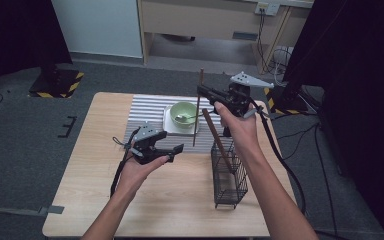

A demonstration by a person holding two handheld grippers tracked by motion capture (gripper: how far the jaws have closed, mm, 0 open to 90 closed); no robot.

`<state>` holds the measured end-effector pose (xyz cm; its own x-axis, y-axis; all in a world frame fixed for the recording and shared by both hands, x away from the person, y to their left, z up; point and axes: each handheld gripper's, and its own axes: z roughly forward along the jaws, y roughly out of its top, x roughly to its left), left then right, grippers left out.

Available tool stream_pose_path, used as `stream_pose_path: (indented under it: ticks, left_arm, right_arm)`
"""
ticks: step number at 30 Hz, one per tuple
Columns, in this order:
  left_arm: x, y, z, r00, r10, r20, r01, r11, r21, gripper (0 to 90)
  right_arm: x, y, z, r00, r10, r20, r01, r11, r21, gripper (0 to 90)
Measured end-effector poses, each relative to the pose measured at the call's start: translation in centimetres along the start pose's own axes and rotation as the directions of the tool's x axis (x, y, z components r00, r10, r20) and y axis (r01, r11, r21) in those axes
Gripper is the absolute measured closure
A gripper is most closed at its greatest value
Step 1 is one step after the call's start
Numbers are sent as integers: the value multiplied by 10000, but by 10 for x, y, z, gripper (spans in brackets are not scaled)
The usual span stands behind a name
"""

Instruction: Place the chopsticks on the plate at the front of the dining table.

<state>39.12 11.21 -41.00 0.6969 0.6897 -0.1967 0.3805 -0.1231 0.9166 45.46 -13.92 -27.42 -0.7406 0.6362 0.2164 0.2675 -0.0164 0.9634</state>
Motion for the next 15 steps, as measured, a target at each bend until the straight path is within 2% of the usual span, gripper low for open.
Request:
stream_pose_path:
  ticks: [4, 5, 9, 14, 15]
  left_arm:
    - [-6, -1, 4, 9997, 168, 167, -168, 9999, -40, 213]
    - [-9, -1, 6, 9989, 234, 396, -231, 9997, -84, 222]
    - [-11, -1, 13, 9970, 336, 694, -321, 9992, -223, 266]
    - [-12, -3, 22, 9966, 324, 754, -307, 9993, -235, 339]
    - [-13, -3, 25, 9960, 330, 834, -307, 9991, -292, 411]
  right_arm:
    - [3, 0, 0, 10000, -13, 29, 13, 10000, -31, 842]
    - [4, -1, 1, 10000, -46, 2, 46, 10000, 18, 842]
    - [7, -3, 2, 10000, -35, -88, 36, 10000, 48, 841]
    - [7, -4, 4, 9999, 53, -91, -52, 10000, 81, 841]
    - [7, -6, 5, 9998, 139, -146, -138, 9999, 81, 841]
